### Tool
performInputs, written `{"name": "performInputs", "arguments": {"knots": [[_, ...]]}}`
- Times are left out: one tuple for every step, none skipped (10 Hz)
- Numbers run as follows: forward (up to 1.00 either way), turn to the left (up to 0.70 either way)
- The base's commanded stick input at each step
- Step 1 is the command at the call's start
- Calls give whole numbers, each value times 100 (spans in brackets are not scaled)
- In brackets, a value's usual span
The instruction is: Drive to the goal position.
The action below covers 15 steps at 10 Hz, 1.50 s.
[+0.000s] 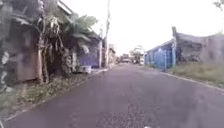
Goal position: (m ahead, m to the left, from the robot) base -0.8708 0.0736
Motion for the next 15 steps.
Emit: {"name": "performInputs", "arguments": {"knots": [[16, 0], [41, 0], [66, 0], [91, 0], [100, 0], [100, 0], [100, 0], [100, 0], [100, 0], [100, 0], [100, 0], [100, 0], [100, 0], [100, 0], [100, 0]]}}
